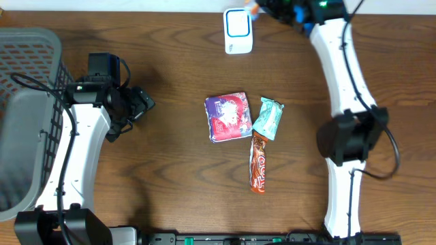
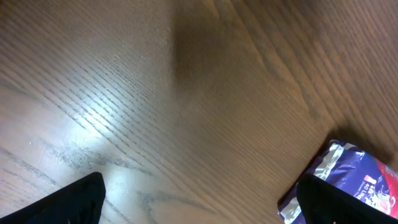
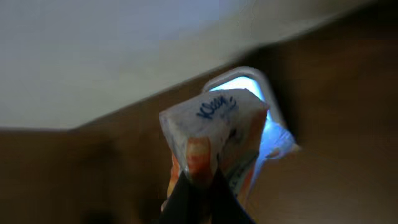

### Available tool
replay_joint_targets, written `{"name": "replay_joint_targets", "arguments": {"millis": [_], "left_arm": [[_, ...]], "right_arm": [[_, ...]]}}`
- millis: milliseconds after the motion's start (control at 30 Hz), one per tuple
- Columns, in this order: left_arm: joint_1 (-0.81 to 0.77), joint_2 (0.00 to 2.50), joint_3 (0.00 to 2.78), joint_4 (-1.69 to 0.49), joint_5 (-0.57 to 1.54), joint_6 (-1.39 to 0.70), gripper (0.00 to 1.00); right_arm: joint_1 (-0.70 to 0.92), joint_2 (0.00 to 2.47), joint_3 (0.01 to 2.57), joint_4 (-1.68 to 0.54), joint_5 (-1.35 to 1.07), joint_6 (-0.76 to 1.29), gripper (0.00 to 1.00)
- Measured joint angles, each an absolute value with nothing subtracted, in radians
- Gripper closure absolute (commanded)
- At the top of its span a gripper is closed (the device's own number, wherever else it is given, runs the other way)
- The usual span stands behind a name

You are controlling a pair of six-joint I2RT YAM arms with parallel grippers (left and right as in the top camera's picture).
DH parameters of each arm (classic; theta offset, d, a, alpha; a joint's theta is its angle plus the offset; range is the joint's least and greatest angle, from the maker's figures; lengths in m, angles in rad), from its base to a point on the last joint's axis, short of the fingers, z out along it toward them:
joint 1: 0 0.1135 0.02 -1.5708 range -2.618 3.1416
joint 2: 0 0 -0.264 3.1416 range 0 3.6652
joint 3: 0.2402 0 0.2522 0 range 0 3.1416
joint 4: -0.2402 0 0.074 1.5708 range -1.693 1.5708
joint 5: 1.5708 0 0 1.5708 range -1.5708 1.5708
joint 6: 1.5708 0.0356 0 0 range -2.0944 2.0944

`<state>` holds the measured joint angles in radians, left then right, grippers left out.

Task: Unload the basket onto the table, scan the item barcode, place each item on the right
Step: 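Carry the Kleenex pack up to the scanner with the right gripper, then hold the Kleenex pack in front of the scanner window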

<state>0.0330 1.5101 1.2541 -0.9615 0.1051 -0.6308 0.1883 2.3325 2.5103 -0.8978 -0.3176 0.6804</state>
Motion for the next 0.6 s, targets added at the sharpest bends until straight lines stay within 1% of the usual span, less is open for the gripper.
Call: {"name": "replay_joint_targets", "arguments": {"millis": [167,300,433,600], "left_arm": [[0.033,1.51,1.254,-0.962,0.105,-0.631,0.02],[0.033,1.51,1.254,-0.962,0.105,-0.631,0.02],[0.033,1.51,1.254,-0.962,0.105,-0.631,0.02],[0.033,1.51,1.254,-0.962,0.105,-0.631,0.02]], "right_arm": [[0.162,2.235,2.537,-1.301,-0.014,0.584,0.99],[0.141,2.241,2.493,-1.472,0.152,0.512,0.99],[0.137,2.266,2.378,-1.472,0.208,0.471,0.99],[0.137,2.297,2.282,-1.336,0.144,0.446,0.99]]}}
